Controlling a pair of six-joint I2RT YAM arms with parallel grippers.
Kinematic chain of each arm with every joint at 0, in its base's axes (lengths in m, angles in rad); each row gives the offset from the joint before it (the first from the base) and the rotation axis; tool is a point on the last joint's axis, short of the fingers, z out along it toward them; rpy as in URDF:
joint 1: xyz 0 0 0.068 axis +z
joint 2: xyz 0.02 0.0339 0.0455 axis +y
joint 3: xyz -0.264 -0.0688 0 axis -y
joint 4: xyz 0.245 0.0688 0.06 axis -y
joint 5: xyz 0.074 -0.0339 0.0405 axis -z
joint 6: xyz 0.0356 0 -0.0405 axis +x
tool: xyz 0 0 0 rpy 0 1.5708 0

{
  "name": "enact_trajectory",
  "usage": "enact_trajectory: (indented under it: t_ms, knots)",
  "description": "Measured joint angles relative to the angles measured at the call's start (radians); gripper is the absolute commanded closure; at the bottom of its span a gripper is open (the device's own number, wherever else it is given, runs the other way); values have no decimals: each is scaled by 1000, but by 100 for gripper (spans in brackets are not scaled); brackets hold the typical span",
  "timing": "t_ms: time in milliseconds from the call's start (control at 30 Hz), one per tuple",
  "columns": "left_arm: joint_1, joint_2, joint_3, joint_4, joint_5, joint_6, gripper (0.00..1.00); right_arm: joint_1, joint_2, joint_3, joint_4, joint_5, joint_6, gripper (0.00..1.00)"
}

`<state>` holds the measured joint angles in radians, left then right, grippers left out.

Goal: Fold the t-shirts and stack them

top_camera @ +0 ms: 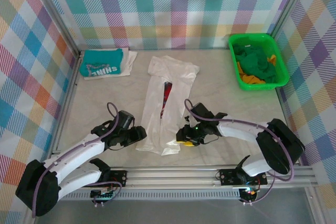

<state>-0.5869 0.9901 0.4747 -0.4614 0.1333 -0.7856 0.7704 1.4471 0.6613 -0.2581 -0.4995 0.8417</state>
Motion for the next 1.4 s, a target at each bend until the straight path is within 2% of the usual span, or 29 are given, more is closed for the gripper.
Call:
enact_trajectory:
  t_ms: [133, 200, 333, 467, 533, 567, 733, 900, 1100, 1267, 1400]
  knots:
    - [-16, 72, 14, 35, 0, 24, 61, 18, 63, 31, 7, 0, 0, 59]
    - [-25, 112, 14, 56, -1, 33, 63, 22, 91, 45, 13, 1, 2, 59]
    - [-28, 188, 14, 70, -20, 41, 57, 22, 149, 56, 14, 9, 7, 57]
    - [-28, 199, 14, 75, -31, 27, 54, 23, 167, 63, 21, 0, 11, 63]
    - [-29, 199, 14, 77, -35, 14, 47, 20, 175, 66, 21, -10, 12, 63]
    - [-29, 199, 14, 79, -38, 13, 44, 20, 179, 66, 21, -12, 12, 61]
    - [-31, 198, 25, 63, -58, -11, 39, 11, 195, 81, 13, -45, 16, 58]
    - [-31, 192, 29, 28, -77, -25, 41, 8, 206, 89, 6, -57, 15, 59]
    - [-39, 204, 88, -112, -103, -38, 40, 7, 212, 97, -3, -60, 15, 59]
    - [-40, 94, 108, -226, -155, -60, 39, 7, 219, 106, -14, -61, 15, 59]
    - [-40, 68, 89, -228, -155, -71, 38, 7, 223, 110, -19, -63, 14, 59]
